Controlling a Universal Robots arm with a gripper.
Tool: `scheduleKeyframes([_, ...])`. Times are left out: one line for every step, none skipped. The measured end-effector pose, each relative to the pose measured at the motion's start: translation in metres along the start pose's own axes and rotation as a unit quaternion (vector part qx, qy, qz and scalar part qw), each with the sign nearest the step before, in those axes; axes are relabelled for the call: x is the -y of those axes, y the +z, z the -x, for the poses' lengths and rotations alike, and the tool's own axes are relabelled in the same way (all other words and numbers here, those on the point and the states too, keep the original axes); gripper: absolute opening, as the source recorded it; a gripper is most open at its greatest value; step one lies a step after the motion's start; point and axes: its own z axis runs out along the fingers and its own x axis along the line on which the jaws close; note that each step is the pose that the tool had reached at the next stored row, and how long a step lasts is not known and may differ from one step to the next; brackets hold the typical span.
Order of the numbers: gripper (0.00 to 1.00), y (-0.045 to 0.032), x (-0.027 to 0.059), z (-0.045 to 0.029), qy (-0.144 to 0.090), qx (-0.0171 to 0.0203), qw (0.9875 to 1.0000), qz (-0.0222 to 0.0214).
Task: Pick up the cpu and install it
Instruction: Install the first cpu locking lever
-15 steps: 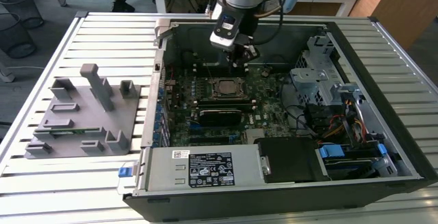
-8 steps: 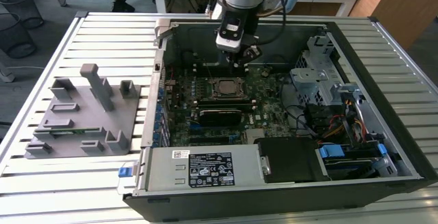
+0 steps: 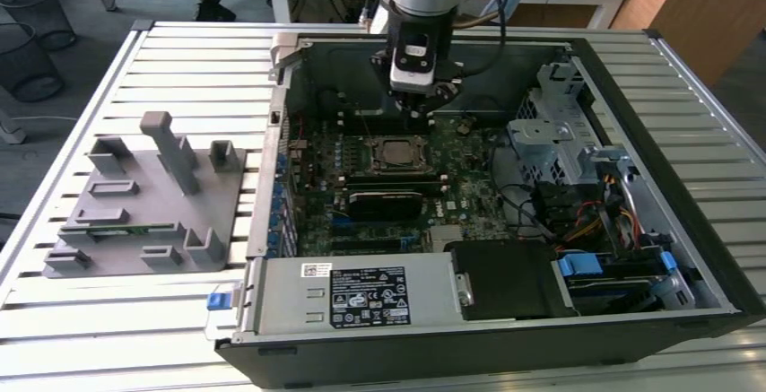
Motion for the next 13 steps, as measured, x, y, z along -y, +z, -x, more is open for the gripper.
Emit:
scheduleKeyframes([0.11,0.0001,0.0,0.0,-0.009,0.0002,1.0,0.0003])
scheduleKeyframes([0.11,0.0002,0.0,0.0,-0.018,0.0004,0.9998,0.0005])
scheduleKeyframes([0.11,0.0003,0.0,0.0,-0.028,0.0006,0.9996,0.0008])
scheduleKeyframes([0.11,0.0004,0.0,0.0,-0.037,0.0008,0.9993,0.0011])
scheduleKeyframes([0.11,0.0005,0.0,0.0,-0.046,0.001,0.999,0.0013])
scheduleKeyframes([0.11,0.0006,0.0,0.0,-0.055,0.0011,0.9985,0.0016])
scheduleKeyframes([0.11,0.0007,0.0,0.0,-0.064,0.0013,0.998,0.0018])
scheduleKeyframes([0.11,0.0008,0.0,0.0,-0.073,0.0015,0.9973,0.0021])
scheduleKeyframes([0.11,0.001,0.0,0.0,-0.082,0.0017,0.9967,0.0024])
scheduleKeyframes([0.11,0.0011,0.0,0.0,-0.091,0.0019,0.9959,0.0027])
scheduleKeyframes([0.11,0.0012,0.0,0.0,-0.1,0.0021,0.9949,0.0029])
scheduleKeyframes([0.11,0.0014,-0.0001,0.0,-0.109,0.0023,0.994,0.0032])
scheduleKeyframes([0.11,0.0015,0.0,0.0,-0.118,0.0025,0.993,0.0034])
